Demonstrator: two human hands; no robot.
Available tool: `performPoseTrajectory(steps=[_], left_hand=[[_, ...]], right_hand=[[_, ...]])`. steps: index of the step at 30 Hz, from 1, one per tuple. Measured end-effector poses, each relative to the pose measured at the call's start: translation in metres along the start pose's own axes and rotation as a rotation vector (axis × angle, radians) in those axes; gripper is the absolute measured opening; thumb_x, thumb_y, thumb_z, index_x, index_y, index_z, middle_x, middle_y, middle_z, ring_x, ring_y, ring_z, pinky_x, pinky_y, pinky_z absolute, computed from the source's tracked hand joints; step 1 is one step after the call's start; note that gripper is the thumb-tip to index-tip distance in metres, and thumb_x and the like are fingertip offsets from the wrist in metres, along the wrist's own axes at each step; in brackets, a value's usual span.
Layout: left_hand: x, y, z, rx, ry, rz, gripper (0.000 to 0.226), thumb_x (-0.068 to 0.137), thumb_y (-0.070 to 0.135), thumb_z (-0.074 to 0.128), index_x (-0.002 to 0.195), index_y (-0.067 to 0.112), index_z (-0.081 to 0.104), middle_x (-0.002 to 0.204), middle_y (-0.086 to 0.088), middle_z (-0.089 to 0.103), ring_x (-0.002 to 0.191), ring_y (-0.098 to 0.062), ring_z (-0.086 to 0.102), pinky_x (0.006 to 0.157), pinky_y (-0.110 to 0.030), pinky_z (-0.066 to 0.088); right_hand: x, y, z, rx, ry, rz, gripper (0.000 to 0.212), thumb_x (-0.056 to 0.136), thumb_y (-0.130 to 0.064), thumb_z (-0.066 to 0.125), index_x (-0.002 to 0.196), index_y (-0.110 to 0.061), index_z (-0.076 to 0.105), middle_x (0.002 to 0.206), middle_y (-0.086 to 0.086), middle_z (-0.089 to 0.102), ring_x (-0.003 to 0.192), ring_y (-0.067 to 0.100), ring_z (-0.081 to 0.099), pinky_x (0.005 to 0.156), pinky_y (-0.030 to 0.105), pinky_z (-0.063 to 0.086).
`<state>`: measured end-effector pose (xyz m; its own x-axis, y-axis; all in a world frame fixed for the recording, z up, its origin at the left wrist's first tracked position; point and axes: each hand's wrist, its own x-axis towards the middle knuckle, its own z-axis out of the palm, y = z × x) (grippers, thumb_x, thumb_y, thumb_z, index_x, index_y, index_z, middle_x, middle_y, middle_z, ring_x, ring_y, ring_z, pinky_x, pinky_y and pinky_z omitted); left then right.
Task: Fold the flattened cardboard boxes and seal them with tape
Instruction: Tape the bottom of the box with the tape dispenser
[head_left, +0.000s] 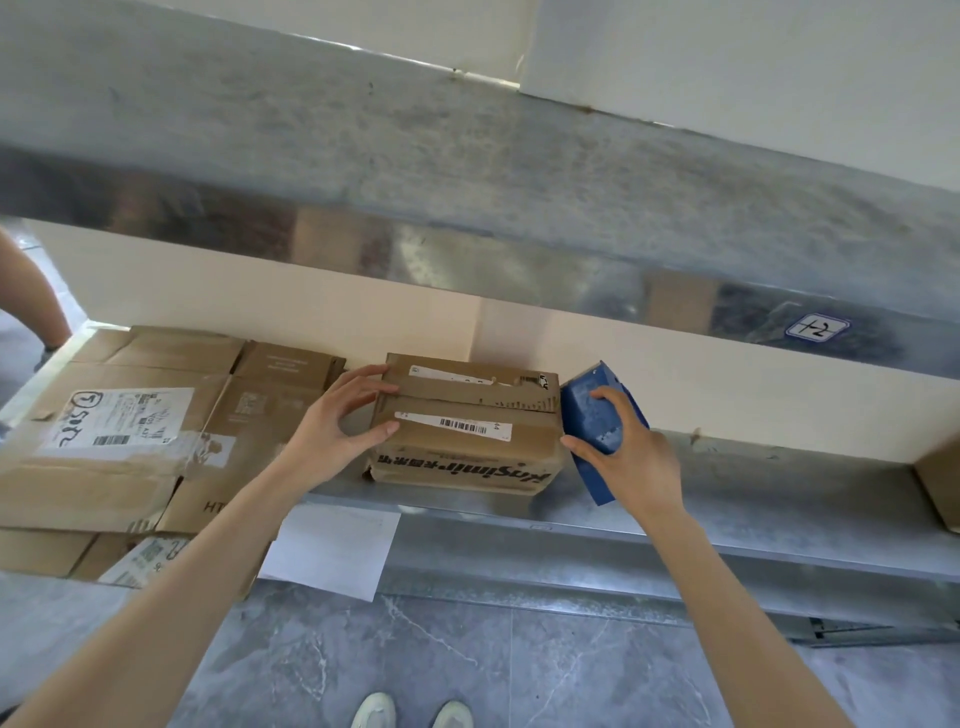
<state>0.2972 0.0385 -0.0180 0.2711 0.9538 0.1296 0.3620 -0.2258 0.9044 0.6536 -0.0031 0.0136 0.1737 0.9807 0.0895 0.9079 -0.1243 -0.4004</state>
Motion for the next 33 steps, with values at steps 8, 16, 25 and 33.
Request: performPoseTrajectory(steps=[8,16,25,33], left_hand=[[-0.006,-0.018,-0.043,-0.066,0.005,-0.085,0.039,0.08,0.018,0.077,0.117,0.024,0.067,0.142,0.019,0.048,0.131,-0.009,0.051,0.112,-0.043,0.042],[-0.003,-0.012,-0.008,-0.025,0.006,0.007,0.036,0.086,0.011,0.076,0.116,0.028,0.066,0.144,0.013,0.048,0.131,-0.001,0.048,0.11,-0.019,0.038],[-0.007,-0.007,0.01,-0.05,0.006,0.025,0.035,0.087,0.009,0.075,0.118,0.019,0.065,0.145,0.01,0.045,0.129,0.002,0.048,0.109,-0.013,0.035],[-0.001,-0.017,0.017,0.001,-0.027,0.021,0.041,0.084,0.006,0.077,0.121,0.02,0.064,0.148,0.011,0.042,0.132,0.003,0.044,0.107,-0.01,0.035]], right_hand=[[0.006,-0.046,0.018,-0.02,-0.043,0.005,0.068,0.079,-0.07,0.064,0.134,-0.036,0.043,0.082,0.0,0.064,0.063,0.024,0.057,0.05,0.029,0.045],[-0.007,-0.021,0.002,-0.044,0.028,-0.009,0.064,0.082,-0.063,0.066,0.133,-0.028,0.049,0.065,-0.001,0.054,0.051,0.022,0.051,0.045,0.026,0.035],[-0.017,-0.012,-0.004,-0.004,0.073,0.018,0.057,0.085,-0.053,0.07,0.13,-0.024,0.051,0.07,0.008,0.064,0.05,0.024,0.052,0.044,0.025,0.033],[-0.011,-0.013,-0.006,-0.05,0.047,0.055,0.06,0.084,-0.057,0.069,0.132,-0.029,0.046,0.077,0.007,0.067,0.054,0.021,0.055,0.045,0.026,0.041]])
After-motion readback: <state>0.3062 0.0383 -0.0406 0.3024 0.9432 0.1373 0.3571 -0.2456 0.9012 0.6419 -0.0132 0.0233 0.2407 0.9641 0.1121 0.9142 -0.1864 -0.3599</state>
